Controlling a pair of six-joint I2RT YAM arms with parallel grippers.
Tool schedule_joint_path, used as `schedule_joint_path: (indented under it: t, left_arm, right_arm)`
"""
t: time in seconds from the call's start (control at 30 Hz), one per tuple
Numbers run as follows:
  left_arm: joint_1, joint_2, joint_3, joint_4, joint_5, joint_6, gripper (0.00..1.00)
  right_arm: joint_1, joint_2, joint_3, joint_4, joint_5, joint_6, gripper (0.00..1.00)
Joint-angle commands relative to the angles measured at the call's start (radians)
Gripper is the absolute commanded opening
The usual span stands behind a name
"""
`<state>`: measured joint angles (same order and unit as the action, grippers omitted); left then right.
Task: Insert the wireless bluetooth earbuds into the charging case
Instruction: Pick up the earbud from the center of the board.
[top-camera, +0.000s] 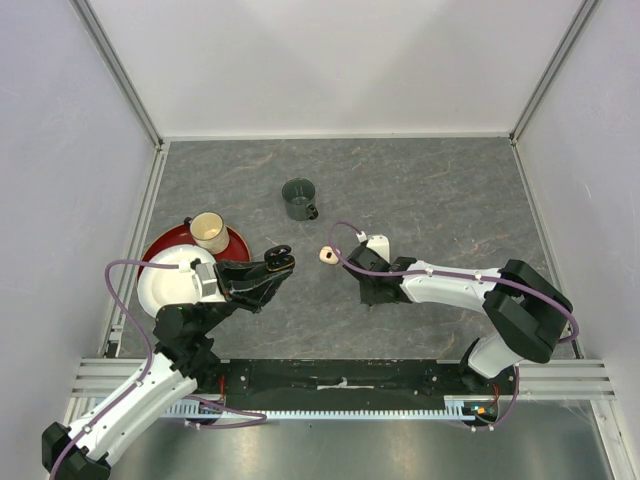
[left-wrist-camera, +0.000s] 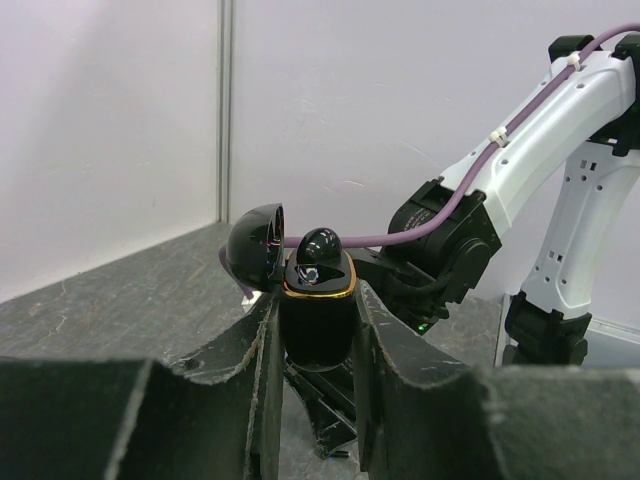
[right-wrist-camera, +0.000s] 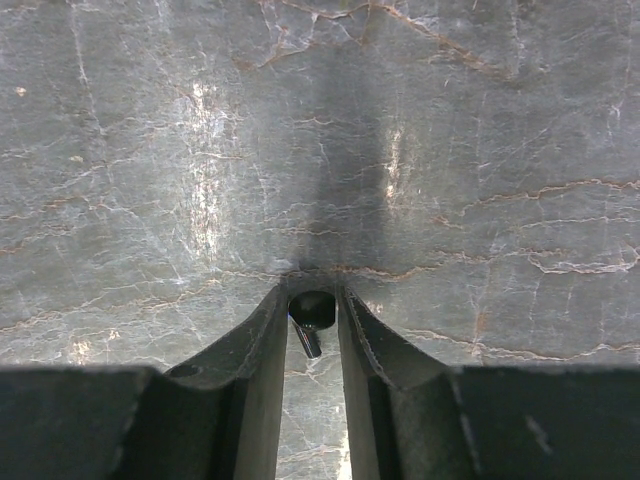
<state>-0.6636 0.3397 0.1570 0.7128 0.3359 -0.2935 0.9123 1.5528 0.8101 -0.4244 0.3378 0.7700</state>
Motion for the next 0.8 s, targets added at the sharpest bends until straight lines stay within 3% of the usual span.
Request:
schedule_joint_path:
  t: [0.0,0.2,0.47,0.53,0.77]
  left_arm:
    - [-0.002,0.001,0.007,0.037,-0.02,-0.019,0.02]
    - [-0.001,0.001,0.007,0.037,-0.021,-0.019,0.02]
    - [-0.002,0.002,0.007,0.037,-0.023,-0.021,0.02]
    - [-0.002,0.005,0.007,0.037,-0.026,-0.018,0.02]
    - [-0.002,0.025,0.007,0.059,-0.038,-0.018,0.02]
  right_arm:
    - [-0.003,0.023,0.001,-0.027,-0.006,0.011,0.32]
    - [-0.003,0.006,-0.002,-0.027,-0.013,0.017,0.27]
    - [-0.004,-0.092,0.012,-0.011,0.039,0.035,0.08]
    - [-0.003,-0.167,0.009,0.016,0.079,0.044,0.0]
    - [0.007,-0.485,-0.032,0.206,0.184,0.048,0.0]
